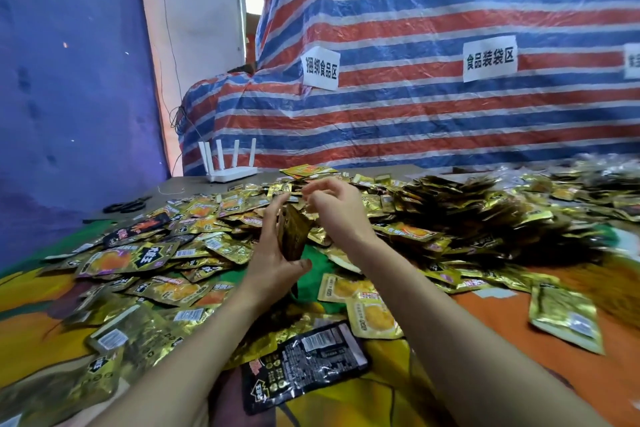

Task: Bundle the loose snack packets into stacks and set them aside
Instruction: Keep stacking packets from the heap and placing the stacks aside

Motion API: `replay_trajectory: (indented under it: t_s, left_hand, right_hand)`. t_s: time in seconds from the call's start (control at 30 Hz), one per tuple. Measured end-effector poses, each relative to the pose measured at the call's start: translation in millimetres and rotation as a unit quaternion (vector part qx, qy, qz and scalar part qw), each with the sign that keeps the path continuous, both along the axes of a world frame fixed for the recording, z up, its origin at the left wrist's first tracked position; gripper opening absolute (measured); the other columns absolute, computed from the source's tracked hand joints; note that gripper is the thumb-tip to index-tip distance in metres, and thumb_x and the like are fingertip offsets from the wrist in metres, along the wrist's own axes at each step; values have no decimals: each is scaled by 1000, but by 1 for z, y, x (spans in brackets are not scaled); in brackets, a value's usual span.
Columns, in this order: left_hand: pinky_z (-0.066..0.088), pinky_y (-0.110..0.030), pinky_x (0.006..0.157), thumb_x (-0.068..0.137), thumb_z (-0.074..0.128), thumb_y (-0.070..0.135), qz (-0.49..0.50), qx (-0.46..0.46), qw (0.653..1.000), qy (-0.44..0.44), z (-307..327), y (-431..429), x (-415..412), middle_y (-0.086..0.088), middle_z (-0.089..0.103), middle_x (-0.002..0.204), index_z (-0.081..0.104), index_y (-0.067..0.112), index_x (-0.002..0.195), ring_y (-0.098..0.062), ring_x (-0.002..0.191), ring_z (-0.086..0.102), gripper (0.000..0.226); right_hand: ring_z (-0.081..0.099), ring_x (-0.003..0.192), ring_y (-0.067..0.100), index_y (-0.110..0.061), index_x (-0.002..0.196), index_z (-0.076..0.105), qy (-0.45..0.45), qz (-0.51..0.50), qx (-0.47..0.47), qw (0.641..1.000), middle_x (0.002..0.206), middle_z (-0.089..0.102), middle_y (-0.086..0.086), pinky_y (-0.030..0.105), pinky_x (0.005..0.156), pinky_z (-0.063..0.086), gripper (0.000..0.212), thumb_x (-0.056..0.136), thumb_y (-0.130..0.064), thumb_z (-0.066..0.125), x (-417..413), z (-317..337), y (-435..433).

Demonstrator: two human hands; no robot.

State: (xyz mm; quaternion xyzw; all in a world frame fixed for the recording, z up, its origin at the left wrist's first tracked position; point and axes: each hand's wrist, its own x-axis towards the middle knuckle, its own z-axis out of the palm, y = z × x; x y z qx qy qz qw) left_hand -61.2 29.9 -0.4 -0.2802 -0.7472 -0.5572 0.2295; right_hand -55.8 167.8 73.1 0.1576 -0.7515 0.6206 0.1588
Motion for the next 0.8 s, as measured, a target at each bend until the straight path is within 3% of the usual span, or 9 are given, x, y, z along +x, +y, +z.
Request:
replay_trajectory:
  t_s: [0.1, 0.2, 0.23, 0.33, 0.43, 0.53, 0.6, 0.73, 0.8]
  left_hand:
    - [54, -24, 91, 64, 68, 3, -26, -50, 998, -8, 3, 3, 5, 9, 43, 144, 23, 33, 153, -1, 116, 59, 104]
    - [51, -11, 88, 65, 70, 2, -35, -100, 994, 23, 3, 6, 7, 49, 35, 134, 23, 43, 150, 15, 114, 53, 106]
    - [56, -19, 87, 67, 72, -1, -36, -104, 994, 22, 1, 6, 7, 50, 36, 129, 23, 49, 148, 8, 111, 57, 107]
    - [62, -49, 75, 71, 75, -12, -37, -103, 994, 2, 0, 7, 8, 26, 43, 123, 24, 59, 145, -16, 91, 62, 115]
    - [59, -34, 52, 71, 72, -16, -51, -99, 994, 2, 0, 6, 6, 10, 46, 123, 26, 55, 146, -12, 70, 62, 113]
    - [60, -38, 66, 73, 69, -19, -51, -90, 995, -6, 1, 7, 6, 29, 42, 125, 27, 55, 145, -9, 82, 61, 111]
    - [60, -29, 75, 74, 68, -20, -54, -87, 995, -4, 0, 6, 6, 40, 40, 122, 28, 57, 144, 5, 91, 61, 112]
    - [49, -4, 76, 74, 68, -16, -57, -71, 996, 7, 1, 5, 7, 29, 35, 133, 31, 59, 141, 20, 104, 53, 107]
    - [46, -1, 75, 75, 68, -20, -57, -67, 996, 4, 0, 3, 4, 25, 37, 131, 32, 56, 141, 20, 104, 53, 107]
  right_hand:
    - [65, 87, 17, -16, 100, 68, 19, -11, 146, 989, 93, 68, 1, 32, 70, 52, 14, 94, -19, 56, 16, -11, 23]
    - [65, 86, 12, -23, 98, 68, 22, -64, 271, 960, 91, 69, -8, 33, 75, 56, 11, 91, -24, 59, 30, -22, 69]
    - [65, 87, 14, -27, 95, 67, 13, -93, 317, 944, 92, 69, -9, 35, 77, 56, 10, 89, -24, 59, 34, -22, 89]
    - [65, 88, 21, -30, 91, 67, -53, -201, 442, 873, 94, 70, -5, 35, 75, 52, 11, 85, -25, 60, 44, -15, 150]
    - [65, 79, 19, -26, 84, 69, -100, -297, 502, 806, 84, 70, -3, 33, 69, 54, 8, 83, -21, 62, 53, -3, 211]
    - [66, 79, 22, -21, 82, 69, -148, -334, 529, 766, 85, 70, 3, 33, 69, 57, 9, 82, -15, 63, 60, -3, 255]
    - [67, 81, 23, -17, 88, 72, -192, -330, 553, 740, 85, 70, 4, 34, 72, 58, 15, 83, -14, 59, 62, -10, 273]
    - [67, 90, 25, -18, 102, 73, -219, -321, 571, 723, 96, 72, 5, 35, 73, 57, 25, 87, -11, 54, 62, -25, 294]
    - [66, 90, 25, -21, 99, 72, -214, -325, 575, 720, 98, 71, 4, 32, 69, 54, 23, 88, -12, 54, 63, -28, 299]
